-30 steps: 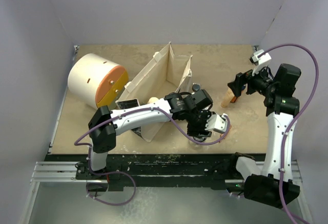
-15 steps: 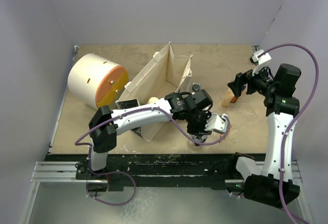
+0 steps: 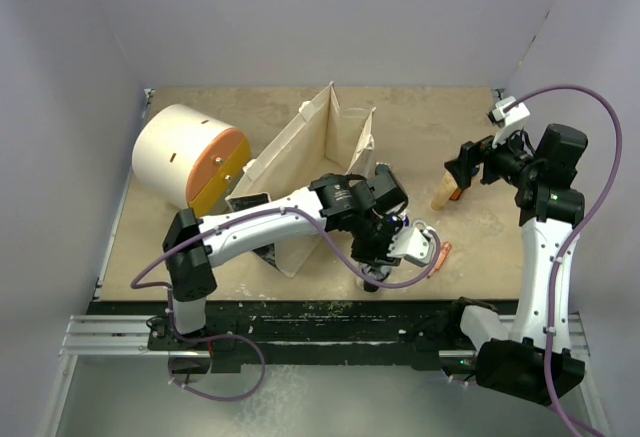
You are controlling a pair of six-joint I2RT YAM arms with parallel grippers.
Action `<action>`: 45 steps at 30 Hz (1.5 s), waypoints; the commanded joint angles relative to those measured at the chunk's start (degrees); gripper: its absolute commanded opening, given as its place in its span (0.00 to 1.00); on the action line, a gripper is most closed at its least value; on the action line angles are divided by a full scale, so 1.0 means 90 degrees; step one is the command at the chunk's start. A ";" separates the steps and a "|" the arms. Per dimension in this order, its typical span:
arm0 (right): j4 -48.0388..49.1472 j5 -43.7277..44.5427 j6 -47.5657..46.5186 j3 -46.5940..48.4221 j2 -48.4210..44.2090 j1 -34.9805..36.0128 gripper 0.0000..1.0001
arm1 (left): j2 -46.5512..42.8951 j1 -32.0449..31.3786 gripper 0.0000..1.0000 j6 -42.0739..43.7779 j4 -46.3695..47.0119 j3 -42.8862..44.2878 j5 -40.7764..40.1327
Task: Place the personal care products into the canvas bag
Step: Pick up the care product from the center of the board, then place the care product in the canvas bag.
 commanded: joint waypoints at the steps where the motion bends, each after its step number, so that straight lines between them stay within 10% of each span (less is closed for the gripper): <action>1: 0.0032 -0.0114 0.0064 0.0085 0.0032 -0.0024 1.00 | -0.1155 0.0040 0.00 0.0232 -0.0075 0.0798 0.0302; 26: -0.0009 -0.0063 0.0055 0.0106 0.0148 -0.0035 1.00 | -0.1704 0.1578 0.00 -0.1506 -0.0237 0.4423 0.0409; 45: 0.0053 -0.0221 0.0059 0.0060 0.0185 -0.0036 1.00 | -0.1756 0.3437 0.00 -0.2719 0.0892 0.3572 -0.0686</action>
